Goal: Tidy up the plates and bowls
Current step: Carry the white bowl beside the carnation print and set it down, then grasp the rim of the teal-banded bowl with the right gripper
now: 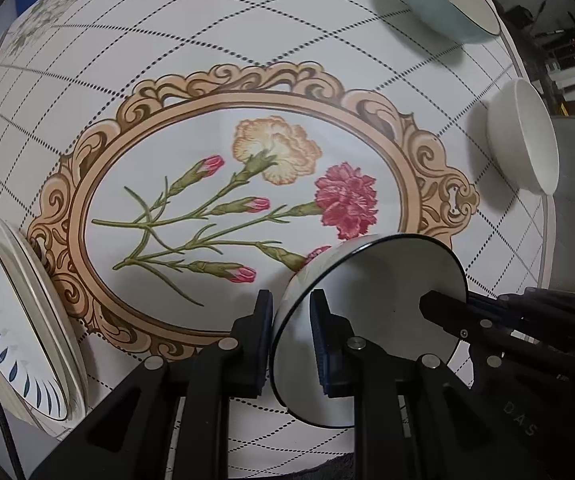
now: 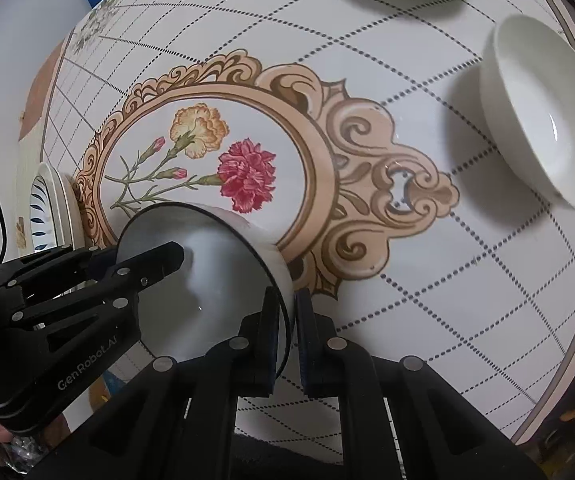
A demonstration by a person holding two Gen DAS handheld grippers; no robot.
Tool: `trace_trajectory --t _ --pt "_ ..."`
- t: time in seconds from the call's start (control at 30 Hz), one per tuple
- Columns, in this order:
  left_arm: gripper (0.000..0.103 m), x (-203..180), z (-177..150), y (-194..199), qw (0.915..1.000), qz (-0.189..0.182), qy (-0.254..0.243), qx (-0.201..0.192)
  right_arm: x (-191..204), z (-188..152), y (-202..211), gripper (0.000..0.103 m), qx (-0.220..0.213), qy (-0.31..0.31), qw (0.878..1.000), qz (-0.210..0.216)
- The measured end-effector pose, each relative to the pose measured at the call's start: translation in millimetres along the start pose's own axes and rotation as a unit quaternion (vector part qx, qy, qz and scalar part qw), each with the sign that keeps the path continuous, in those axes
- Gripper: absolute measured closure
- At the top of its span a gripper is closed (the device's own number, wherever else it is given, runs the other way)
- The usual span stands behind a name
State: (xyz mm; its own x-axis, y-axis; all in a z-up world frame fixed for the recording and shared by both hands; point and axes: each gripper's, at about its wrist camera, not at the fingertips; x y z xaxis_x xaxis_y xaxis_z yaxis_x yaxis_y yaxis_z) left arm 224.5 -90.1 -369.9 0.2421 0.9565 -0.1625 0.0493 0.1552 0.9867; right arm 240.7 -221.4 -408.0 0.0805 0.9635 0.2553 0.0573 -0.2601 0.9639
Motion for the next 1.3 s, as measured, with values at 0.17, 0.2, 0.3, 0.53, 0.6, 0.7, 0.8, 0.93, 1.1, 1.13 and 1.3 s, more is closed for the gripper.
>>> trace_trajectory --t 0.17,0.2,0.3,0.53,0.6,0.7,0.8,0.93,1.1,1.13,1.3 --pt "0.086 17.9 0.0 -1.1 0.9999 -0.006 0.01 0.001 0.8 4.9 -3.0 0.093 0.003 0.002 1.0 0.0" --pt "0.086 27.4 6.9 1.7 0.9998 -0.009 0.016 0.002 -0.7 5.1 -2.6 0.093 0.003 0.0 1.0 0.001" --pt "0.085 49.4 2.5 8.6 0.9994 -0.011 0.032 -0.001 -3.9 6.0 -1.8 0.093 0.004 -0.01 1.0 0.008" --pt "0.063 75.6 1.3 41.9 0.9998 0.015 0.012 -0.011 -19.7 3.2 30.1 0.045 -0.03 -0.012 0.999 -0.026" --pt "0.051 72.7 1.2 56.0 0.9984 0.046 -0.015 -0.028 -30.5 1.7 47.3 0.034 -0.052 -0.017 0.998 -0.035" --pt "0.027 71.0 5.0 74.8 0.9955 0.068 -0.042 -0.051 -53.2 2.3 74.1 0.027 -0.085 -0.037 0.995 -0.046" --pt "0.009 73.9 15.4 93.2 0.9946 0.061 -0.045 -0.071 -80.9 5.1 102.8 0.015 -0.129 -0.072 0.988 -0.043" --pt "0.002 14.1 58.5 96.0 0.9936 0.04 -0.052 -0.092 -107.0 21.7 130.7 0.0 -0.163 -0.081 0.983 -0.016" --pt "0.002 -42.5 133.9 88.3 0.9913 0.026 -0.059 -0.115 -123.8 75.8 152.6 0.0 -0.194 -0.052 0.979 -0.043" --pt "0.002 -51.5 152.2 86.4 0.9912 0.022 -0.059 -0.116 -127.7 90.6 152.9 0.0 -0.19 -0.053 0.98 -0.04" --pt "0.002 -79.5 227.8 60.9 0.9934 0.004 -0.041 -0.107 -152.6 161.2 136.7 0.0 -0.151 -0.08 0.985 -0.007"
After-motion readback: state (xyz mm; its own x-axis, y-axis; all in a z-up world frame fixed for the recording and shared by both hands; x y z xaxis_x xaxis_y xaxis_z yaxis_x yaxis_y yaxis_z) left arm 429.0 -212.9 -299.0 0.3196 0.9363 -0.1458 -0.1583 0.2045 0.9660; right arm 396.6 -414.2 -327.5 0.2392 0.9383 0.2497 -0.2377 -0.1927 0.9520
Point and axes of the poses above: each gripper's, at about its wrist camera, not at the fingertips, and y roughly against the way its jaws point, x to its left, z to its top, and after that the axes turned 5 degrees about -x, right-handed
